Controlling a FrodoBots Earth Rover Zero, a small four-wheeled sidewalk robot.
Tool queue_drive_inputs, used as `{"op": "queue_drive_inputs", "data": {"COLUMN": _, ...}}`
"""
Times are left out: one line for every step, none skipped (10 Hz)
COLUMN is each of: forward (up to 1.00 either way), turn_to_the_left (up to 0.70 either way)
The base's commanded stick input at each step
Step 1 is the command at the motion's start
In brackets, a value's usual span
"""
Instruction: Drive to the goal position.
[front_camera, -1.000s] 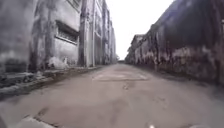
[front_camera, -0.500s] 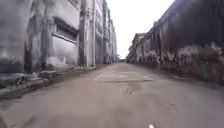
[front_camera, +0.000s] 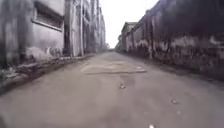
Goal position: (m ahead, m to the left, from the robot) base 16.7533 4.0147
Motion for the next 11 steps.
{"op": "queue_drive_inputs", "data": {"forward": 0.5, "turn_to_the_left": 0.0}}
{"op": "queue_drive_inputs", "data": {"forward": 0.5, "turn_to_the_left": 0.0}}
{"op": "queue_drive_inputs", "data": {"forward": 0.5, "turn_to_the_left": 0.0}}
{"op": "queue_drive_inputs", "data": {"forward": 0.5, "turn_to_the_left": 0.0}}
{"op": "queue_drive_inputs", "data": {"forward": 0.5, "turn_to_the_left": 0.0}}
{"op": "queue_drive_inputs", "data": {"forward": 0.5, "turn_to_the_left": 0.0}}
{"op": "queue_drive_inputs", "data": {"forward": 0.5, "turn_to_the_left": 0.0}}
{"op": "queue_drive_inputs", "data": {"forward": 0.5, "turn_to_the_left": 0.0}}
{"op": "queue_drive_inputs", "data": {"forward": 0.5, "turn_to_the_left": 0.0}}
{"op": "queue_drive_inputs", "data": {"forward": 0.5, "turn_to_the_left": 0.0}}
{"op": "queue_drive_inputs", "data": {"forward": 0.5, "turn_to_the_left": 0.0}}
